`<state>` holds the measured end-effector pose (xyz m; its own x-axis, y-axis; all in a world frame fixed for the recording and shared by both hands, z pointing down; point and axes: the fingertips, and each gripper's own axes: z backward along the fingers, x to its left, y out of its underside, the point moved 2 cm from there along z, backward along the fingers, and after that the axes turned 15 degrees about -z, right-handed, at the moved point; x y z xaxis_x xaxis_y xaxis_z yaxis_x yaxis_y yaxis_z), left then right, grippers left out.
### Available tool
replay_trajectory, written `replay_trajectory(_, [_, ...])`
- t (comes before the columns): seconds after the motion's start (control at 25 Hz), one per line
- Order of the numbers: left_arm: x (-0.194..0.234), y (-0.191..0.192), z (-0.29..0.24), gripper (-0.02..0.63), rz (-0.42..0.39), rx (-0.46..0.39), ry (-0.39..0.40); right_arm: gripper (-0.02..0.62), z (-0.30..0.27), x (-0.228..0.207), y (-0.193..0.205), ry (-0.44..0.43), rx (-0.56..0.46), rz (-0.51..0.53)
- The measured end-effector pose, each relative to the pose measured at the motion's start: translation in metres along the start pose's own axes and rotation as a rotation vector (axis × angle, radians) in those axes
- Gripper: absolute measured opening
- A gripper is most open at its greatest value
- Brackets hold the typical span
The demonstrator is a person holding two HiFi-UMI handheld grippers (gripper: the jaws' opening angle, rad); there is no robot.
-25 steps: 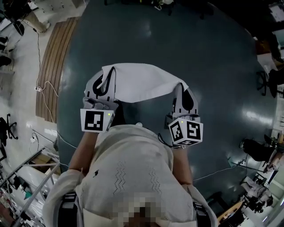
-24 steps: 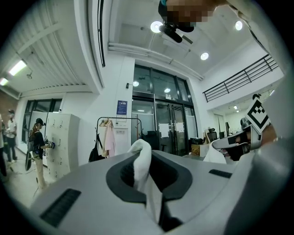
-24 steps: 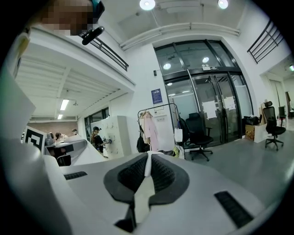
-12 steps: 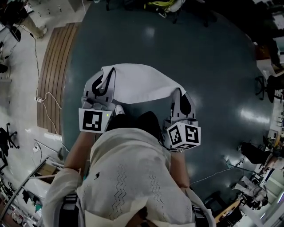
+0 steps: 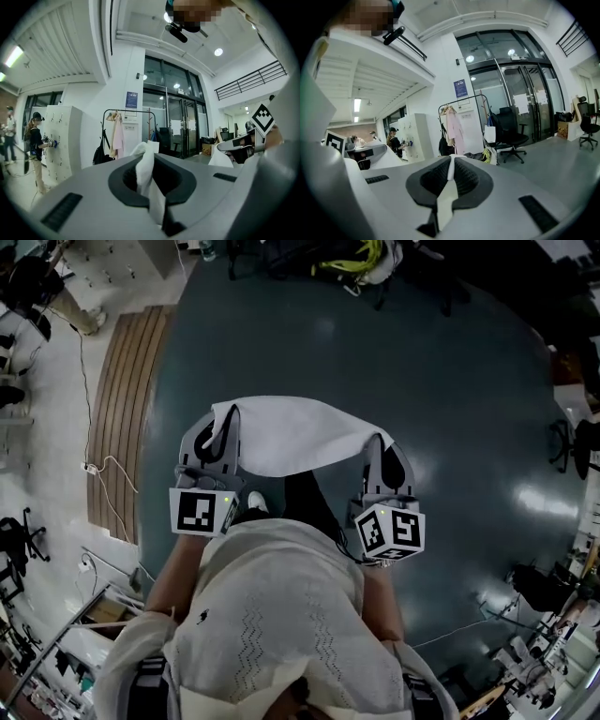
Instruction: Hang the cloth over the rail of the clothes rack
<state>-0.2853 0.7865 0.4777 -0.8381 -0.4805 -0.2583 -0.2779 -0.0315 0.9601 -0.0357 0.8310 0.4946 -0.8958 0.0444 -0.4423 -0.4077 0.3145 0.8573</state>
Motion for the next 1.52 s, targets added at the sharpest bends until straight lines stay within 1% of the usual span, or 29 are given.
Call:
replay_trajectory(0.08, [0.006,-0.006,-0.038,0.019,0.000,0.004,-0.019,0.025,-0.035,-0.016,-0.018,-0.020,0.005,-0.004])
replay_trajectory(0.2, [0.010,-0.028,-0.095,0.018,-0.014,-0.008,-0.042,0.025,-0.084,-0.037,-0.056,-0.051,0.007,-0.004])
replay_trajectory(0.36, [0.010,-0.050,-0.152,0.020,-0.029,-0.022,-0.081,0.025,-0.134,-0.059,-0.104,-0.102,-0.005,0.015])
replay_trajectory(0.56, [0.023,-0.053,-0.204,0.020,-0.002,-0.001,-0.125,0.025,-0.181,-0.080,-0.136,-0.111,-0.009,0.007])
replay_trajectory(0.72, [0.048,-0.055,-0.241,0.019,0.002,-0.013,-0.136,0.025,-0.219,-0.084,-0.154,-0.104,-0.007,0.017])
replay_trajectory(0.8, [0.061,-0.049,-0.264,0.018,0.006,-0.012,-0.130,0.025,-0.239,-0.086,-0.157,-0.095,-0.006,0.026])
replay_trajectory(0.92, [0.080,-0.034,-0.310,0.019,0.025,-0.001,-0.108,0.025,-0.281,-0.097,-0.165,-0.059,0.002,0.039])
replay_trajectory(0.96, [0.089,-0.029,-0.329,0.019,0.028,0.003,-0.099,0.025,-0.299,-0.101,-0.169,-0.045,0.005,0.021])
replay_trajectory(1.04, [0.110,-0.023,-0.366,0.019,0.028,0.010,-0.079,0.025,-0.339,-0.105,-0.179,-0.026,0.005,-0.051])
replay_trajectory(1.12, [0.137,-0.023,-0.405,0.019,0.027,0.001,-0.061,0.025,-0.382,-0.099,-0.196,-0.026,-0.007,-0.092])
replay_trajectory(1.24, [0.182,-0.031,-0.460,0.019,0.023,-0.033,-0.037,0.025,-0.440,-0.085,-0.224,-0.013,-0.041,-0.066])
replay_trajectory(1.36, [0.217,-0.043,-0.506,0.020,0.007,-0.073,0.000,0.025,-0.480,-0.075,-0.248,0.012,-0.077,-0.063])
replay_trajectory(1.52, [0.251,-0.042,-0.556,0.020,-0.007,-0.090,0.036,0.025,-0.528,-0.069,-0.261,0.046,-0.088,-0.021])
